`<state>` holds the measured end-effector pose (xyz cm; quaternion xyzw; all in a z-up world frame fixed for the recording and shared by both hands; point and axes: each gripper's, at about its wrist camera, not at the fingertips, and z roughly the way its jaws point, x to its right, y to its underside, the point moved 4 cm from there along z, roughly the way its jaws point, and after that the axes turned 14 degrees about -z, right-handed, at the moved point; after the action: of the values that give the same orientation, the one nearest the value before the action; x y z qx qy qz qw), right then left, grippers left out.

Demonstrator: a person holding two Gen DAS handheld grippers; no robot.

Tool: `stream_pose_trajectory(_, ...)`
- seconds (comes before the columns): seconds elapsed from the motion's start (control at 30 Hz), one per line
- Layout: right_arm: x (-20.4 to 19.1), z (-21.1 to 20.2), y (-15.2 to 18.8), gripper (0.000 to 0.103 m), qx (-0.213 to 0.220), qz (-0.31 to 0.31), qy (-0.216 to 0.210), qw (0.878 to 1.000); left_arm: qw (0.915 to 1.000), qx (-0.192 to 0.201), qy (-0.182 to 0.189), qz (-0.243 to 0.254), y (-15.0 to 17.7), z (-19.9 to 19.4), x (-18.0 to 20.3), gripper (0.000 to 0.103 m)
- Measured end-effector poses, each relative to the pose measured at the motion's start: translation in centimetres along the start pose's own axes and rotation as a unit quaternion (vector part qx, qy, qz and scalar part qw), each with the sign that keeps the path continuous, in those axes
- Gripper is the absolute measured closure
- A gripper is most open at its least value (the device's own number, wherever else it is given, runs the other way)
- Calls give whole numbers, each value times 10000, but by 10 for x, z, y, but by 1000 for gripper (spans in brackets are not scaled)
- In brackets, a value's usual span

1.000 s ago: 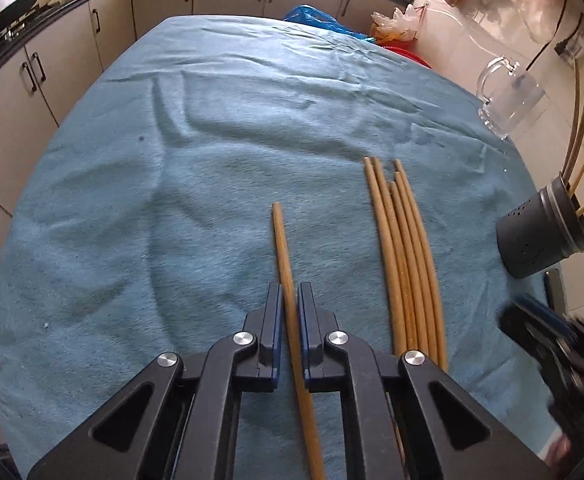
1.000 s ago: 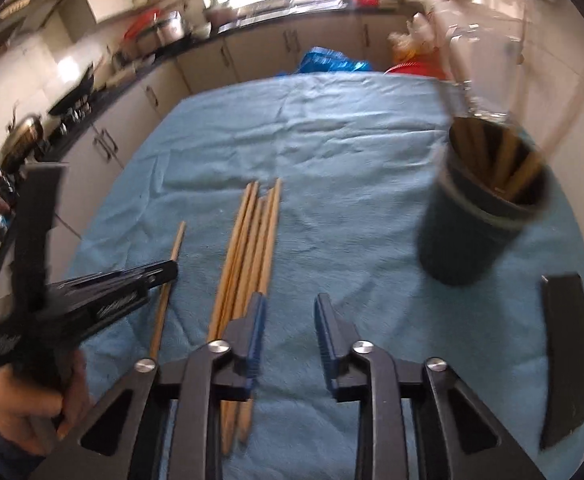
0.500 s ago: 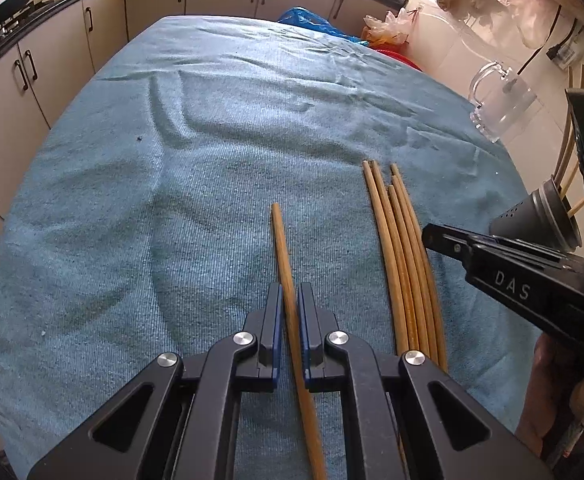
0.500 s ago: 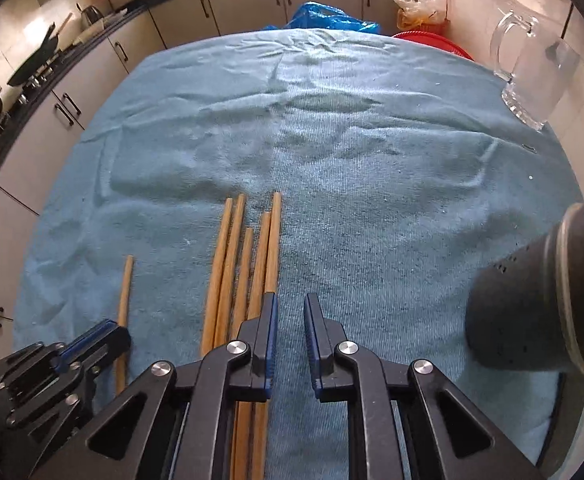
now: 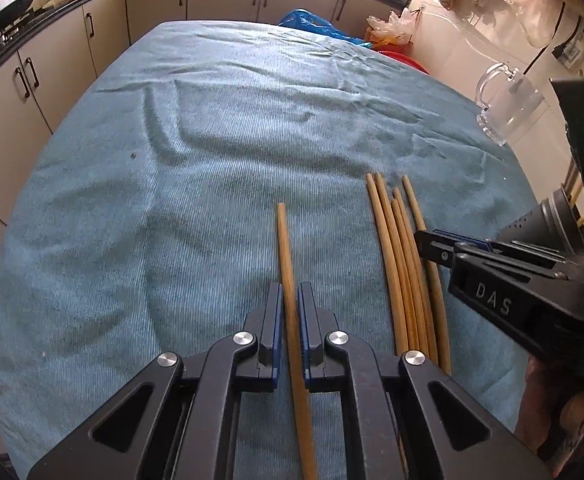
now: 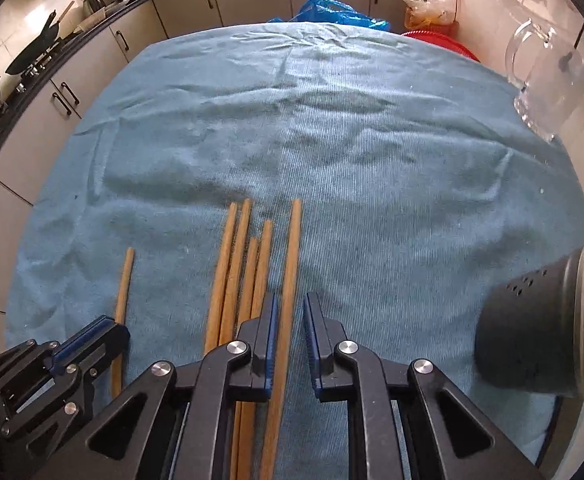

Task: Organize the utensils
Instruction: 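Lower the left gripper onto a single chopstick and close on it, then lift the chopstick upright with the left gripper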

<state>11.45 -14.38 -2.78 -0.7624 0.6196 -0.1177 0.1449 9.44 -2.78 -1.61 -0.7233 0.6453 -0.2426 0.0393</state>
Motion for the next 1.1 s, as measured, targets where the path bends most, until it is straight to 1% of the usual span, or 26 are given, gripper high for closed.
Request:
stream_pose_trajectory(0.07,0,1,-2,95,29,-23,12,10000,9999,-13,134,-95,-3,1,-1,96)
stream_pose_trajectory(0.13,2,-2,-1,96,95,25,-113,9999,9992,-40,355,-189,-4,-1,-3,97)
stream_pose_trajectory(0.17,2,-5,0,96,168,49,-199,9996,9988,44,441,-192,-4,-7,-4,97)
stream_pose_trajectory(0.2,2,-12,2,96,310,79,-292,9991,9985,132,501,-183,-4,-11,-4,97)
stream_pose_trajectory(0.3,2,-47,9,96,851,130,-375,9956,9965,363,731,-194,-5,-33,-1,97)
stream_pose_trajectory(0.4,3,-82,19,96,1327,154,-402,9902,9932,758,876,-95,-4,-66,5,97)
stream_pose_trajectory(0.47,1,-114,30,96,1802,119,-396,9828,9898,1008,1004,-56,-1,-89,10,97)
stream_pose_trajectory(0.57,-2,-148,48,96,2359,153,-373,9709,9859,1263,1099,-22,4,-113,15,97)
stream_pose_trajectory(0.67,-6,-166,66,96,2691,184,-236,9627,9825,1455,1167,17,9,-132,20,97)
stream_pose_trajectory(0.87,-7,-185,87,96,2983,281,-217,9538,9785,1582,1323,18,12,-154,23,97)
stream_pose_trajectory(1.0,-2,-192,93,96,3111,368,-234,9494,9779,1648,1285,79,17,-159,27,97)
stream_pose_trajectory(1.1,-1,-194,98,96,3100,389,-263,9496,9778,1705,1214,125,19,-160,31,97)
